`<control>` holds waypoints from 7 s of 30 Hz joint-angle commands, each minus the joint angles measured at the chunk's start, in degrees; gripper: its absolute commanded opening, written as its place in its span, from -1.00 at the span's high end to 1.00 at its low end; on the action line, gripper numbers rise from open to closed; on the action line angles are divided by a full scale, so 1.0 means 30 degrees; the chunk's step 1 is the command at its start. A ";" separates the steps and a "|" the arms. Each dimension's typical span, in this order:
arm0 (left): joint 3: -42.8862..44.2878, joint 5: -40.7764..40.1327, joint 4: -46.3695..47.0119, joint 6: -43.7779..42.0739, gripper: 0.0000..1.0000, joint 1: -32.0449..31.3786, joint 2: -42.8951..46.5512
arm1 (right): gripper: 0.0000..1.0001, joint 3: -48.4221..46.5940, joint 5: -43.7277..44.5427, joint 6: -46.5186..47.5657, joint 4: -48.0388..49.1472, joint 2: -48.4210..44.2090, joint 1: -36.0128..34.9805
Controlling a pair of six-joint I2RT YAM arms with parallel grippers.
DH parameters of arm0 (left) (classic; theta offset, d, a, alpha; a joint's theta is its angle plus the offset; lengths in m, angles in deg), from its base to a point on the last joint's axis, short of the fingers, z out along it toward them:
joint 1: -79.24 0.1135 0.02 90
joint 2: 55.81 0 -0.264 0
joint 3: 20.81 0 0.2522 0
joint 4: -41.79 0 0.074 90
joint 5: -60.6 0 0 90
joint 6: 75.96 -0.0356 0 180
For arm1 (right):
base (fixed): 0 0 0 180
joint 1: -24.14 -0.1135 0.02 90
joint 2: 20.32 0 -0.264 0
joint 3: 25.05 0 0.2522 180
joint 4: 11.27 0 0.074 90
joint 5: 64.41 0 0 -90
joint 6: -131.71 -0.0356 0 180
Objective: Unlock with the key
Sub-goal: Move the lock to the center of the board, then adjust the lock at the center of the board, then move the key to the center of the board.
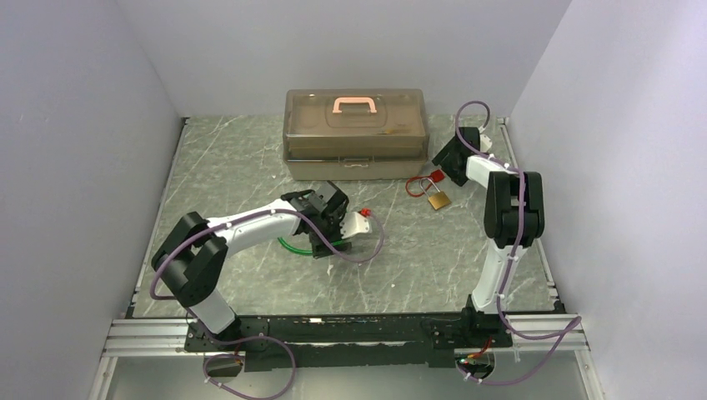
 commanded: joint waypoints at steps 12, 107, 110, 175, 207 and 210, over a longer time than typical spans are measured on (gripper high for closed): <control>0.5834 0.6100 -0.8574 0.0121 -0.99 0.0904 0.4460 | -0.24 -0.1863 0.1356 0.0632 -0.2209 0.1356 -0.1250; -0.6432 -0.0036 -0.2225 -1.4240 -0.86 2.4626 0.7153 | -0.05 0.6743 0.3572 0.3235 0.0974 -1.1124 -1.3012; -0.6723 0.1334 -0.2922 -1.6055 -0.84 2.4520 0.7477 | 0.02 0.7457 0.3335 0.2945 0.1508 -1.1963 -1.3011; 0.0173 0.6936 -1.1366 -1.2844 -0.64 1.5353 0.7575 | 0.09 0.9833 0.2939 0.3139 0.2200 -1.6313 -1.1090; -0.5143 0.2797 -0.1985 -1.6427 0.10 1.6504 0.2625 | 0.16 0.9635 0.2910 0.3482 0.2333 -1.6340 -1.1773; -0.6107 0.3410 -0.2688 -1.5888 0.15 1.5053 0.3756 | 0.18 0.9660 0.3029 0.3475 0.2190 -1.6357 -1.1777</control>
